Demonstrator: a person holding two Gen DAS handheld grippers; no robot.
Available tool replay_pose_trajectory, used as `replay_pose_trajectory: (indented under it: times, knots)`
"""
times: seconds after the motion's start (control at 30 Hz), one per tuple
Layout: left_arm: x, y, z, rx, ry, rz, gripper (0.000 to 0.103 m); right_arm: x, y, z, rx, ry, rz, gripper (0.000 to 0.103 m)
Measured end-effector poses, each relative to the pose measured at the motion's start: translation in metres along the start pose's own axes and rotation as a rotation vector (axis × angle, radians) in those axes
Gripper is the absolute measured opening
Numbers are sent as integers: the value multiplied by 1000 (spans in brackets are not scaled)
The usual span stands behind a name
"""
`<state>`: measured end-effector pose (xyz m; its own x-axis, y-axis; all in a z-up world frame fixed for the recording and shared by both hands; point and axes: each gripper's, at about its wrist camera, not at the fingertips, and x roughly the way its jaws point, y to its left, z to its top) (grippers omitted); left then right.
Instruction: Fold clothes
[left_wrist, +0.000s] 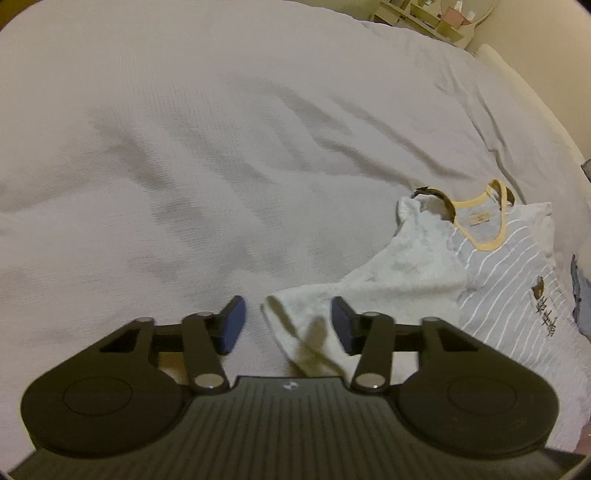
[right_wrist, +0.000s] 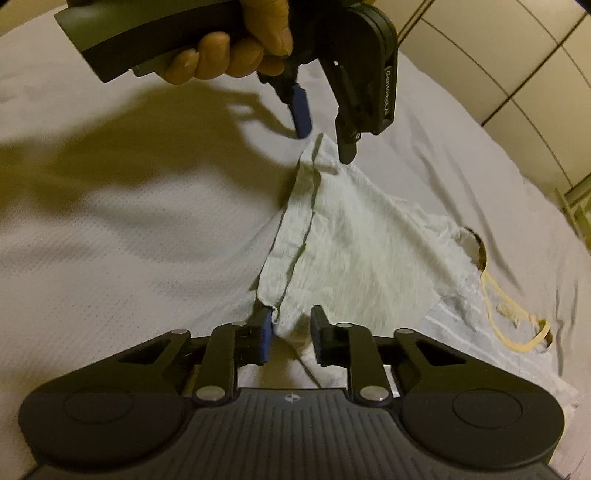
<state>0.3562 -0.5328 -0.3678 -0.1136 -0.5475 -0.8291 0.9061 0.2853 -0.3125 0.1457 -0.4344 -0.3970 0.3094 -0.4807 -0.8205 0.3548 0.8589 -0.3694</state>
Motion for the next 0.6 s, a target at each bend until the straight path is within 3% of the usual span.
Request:
replay_pose_trajectory:
  times: [0.07,0.13,0.2,0.37,0.6]
  knots:
    - [3,-4,3,0,16,-7,28,1,-3,1,12,-6,-1,0]
    - [6,-7,5,4,31,-17,11,-2,-8,0,40,-25,7,0]
    - [7,-11,6,18,32,-3,0,-4,-13,-1,69,-44,15,0]
    - [-16,-26,14,7,-8,27,0,-18,-36,-2,217,-86,70,0]
    - [-27,-91,39,64,-15,-37,0,-35,-97,-26,622,-115,220,0]
